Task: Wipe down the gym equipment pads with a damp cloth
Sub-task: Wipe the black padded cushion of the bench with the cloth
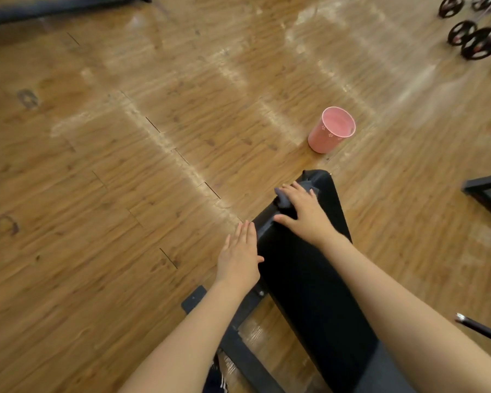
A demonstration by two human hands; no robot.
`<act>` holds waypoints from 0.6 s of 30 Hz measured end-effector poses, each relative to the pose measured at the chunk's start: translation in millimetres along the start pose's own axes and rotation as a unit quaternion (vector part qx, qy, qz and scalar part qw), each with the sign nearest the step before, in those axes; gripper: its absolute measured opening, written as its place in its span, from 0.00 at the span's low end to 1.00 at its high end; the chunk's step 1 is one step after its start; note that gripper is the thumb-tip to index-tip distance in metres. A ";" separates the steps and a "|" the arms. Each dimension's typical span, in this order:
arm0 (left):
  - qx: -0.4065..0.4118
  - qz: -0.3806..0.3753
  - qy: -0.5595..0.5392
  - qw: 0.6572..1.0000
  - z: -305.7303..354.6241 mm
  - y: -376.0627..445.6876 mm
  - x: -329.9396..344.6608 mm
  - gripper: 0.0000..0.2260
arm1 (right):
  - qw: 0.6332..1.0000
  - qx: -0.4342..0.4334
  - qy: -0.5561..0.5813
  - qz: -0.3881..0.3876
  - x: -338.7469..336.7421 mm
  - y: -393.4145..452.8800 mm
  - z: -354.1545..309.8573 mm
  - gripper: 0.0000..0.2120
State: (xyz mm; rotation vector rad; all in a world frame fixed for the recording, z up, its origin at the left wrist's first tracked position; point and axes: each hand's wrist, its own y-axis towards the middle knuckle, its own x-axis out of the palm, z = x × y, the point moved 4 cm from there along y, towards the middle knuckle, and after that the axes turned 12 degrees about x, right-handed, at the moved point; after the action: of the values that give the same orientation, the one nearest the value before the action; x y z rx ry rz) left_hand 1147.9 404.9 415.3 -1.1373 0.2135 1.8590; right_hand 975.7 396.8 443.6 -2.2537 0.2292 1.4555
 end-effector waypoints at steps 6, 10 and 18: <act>-0.029 -0.033 0.025 0.999 7.5 -2.3 -5.5 0.33 | 0.996 -0.020 0.074 0.037 22.2 -29.1 -17.6 0.23; -0.054 -0.074 0.052 0.994 5.1 -23.4 -9.7 0.32 | 0.998 -0.043 0.049 0.011 33.1 -46.0 -35.1 0.23; -0.111 -0.087 0.102 0.985 -11.1 -79.6 -39.7 0.30 | 0.989 -0.130 -0.035 -0.067 23.8 -61.2 -65.6 0.18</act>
State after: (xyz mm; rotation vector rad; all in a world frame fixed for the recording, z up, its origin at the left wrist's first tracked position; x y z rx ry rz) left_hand 1222.3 419.5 463.2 -1.4544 0.0196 1.6417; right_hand 1062.5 423.9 461.8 -2.3620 -0.1408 1.5644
